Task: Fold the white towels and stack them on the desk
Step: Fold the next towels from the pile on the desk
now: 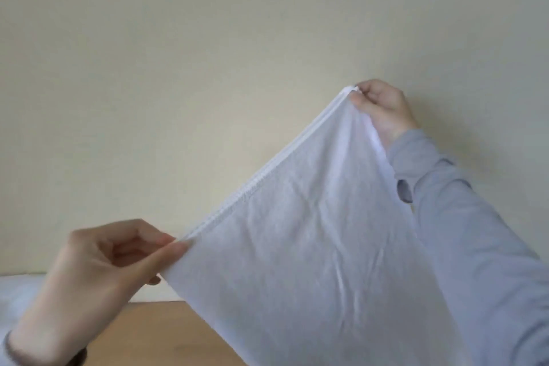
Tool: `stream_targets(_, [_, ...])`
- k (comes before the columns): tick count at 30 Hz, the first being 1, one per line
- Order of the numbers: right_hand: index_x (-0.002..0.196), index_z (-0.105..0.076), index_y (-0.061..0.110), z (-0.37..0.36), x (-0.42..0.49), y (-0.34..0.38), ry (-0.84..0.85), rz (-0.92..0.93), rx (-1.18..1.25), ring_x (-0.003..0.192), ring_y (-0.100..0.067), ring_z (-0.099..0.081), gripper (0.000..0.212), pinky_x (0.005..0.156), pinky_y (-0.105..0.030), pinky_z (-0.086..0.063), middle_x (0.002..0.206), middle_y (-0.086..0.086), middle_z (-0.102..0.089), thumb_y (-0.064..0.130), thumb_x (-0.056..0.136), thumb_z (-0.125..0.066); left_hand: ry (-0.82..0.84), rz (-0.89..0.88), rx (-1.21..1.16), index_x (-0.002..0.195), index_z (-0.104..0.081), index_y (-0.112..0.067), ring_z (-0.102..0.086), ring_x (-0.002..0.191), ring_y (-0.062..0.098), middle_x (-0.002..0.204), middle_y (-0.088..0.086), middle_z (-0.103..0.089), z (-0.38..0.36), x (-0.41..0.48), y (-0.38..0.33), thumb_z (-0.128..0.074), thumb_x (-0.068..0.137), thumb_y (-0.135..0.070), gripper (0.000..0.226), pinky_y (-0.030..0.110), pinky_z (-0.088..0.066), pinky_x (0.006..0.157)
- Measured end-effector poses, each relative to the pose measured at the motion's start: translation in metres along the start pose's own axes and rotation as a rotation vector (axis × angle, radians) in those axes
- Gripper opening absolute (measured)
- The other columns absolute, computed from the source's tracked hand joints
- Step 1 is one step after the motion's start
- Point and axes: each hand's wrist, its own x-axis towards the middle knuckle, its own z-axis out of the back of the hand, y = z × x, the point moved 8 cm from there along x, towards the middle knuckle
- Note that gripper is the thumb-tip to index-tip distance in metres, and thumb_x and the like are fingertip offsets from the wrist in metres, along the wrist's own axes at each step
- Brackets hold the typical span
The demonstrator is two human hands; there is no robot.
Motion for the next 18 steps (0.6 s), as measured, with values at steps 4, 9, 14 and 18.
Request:
stream_targets(4, [0.081, -0.06, 0.019, -0.115, -0.051, -0.118, 0.182, -0.179, -0.002, 0.075, -0.015, -0.049, 0.007, 0.071, -0.026, -0.039, 0.077, -0.003, -0.056, 0.016, 0.084, -0.064, -0.092, 0.35, 0.052, 0.06, -0.074, -0.017, -0.062, 0.041, 0.014, 0.056, 0.007, -0.07, 0.031, -0.063, 0.121, -0.083, 0.059, -0.003, 0.017, 0.011, -0.048, 0.044])
stream_targets(9, [0.075, -0.058, 0.018, -0.251, -0.152, -0.238, 0.308, -0.412, -0.024, 0.063, -0.007, -0.046, 0.013, 0.065, -0.02, -0.038, 0.068, 0.005, -0.054, 0.013, 0.085, -0.066, -0.123, 0.704, 0.17, 0.06, -0.072, -0.006, -0.064, 0.047, 0.015, 0.051, 0.008, -0.067, 0.073, -0.151, 0.235, -0.084, 0.064, -0.002, 0.013, 0.004, -0.044, 0.05])
stream_targets(14, [0.078, -0.055, 0.016, -0.376, -0.22, -0.288, 0.438, -0.515, -0.03, 0.062, -0.009, -0.045, 0.012, 0.062, -0.017, -0.038, 0.07, 0.004, -0.053, 0.014, 0.087, -0.063, -0.255, 0.848, 0.203, 0.062, -0.071, -0.008, -0.056, 0.047, 0.016, 0.056, 0.005, -0.069, 0.136, -0.207, 0.311, -0.076, 0.072, 0.004, 0.016, 0.012, -0.046, 0.05])
stream_targets(18, [0.082, -0.056, 0.012, -0.469, -0.254, -0.302, 0.535, -0.536, -0.063, 0.063, -0.005, -0.045, 0.009, 0.055, -0.003, -0.035, 0.073, 0.005, -0.053, 0.017, 0.086, -0.061, -0.278, 0.929, 0.261, 0.065, -0.071, -0.014, -0.057, 0.053, 0.004, 0.061, -0.002, -0.071, 0.18, -0.244, 0.357, -0.076, 0.075, -0.002, 0.016, 0.009, -0.043, 0.058])
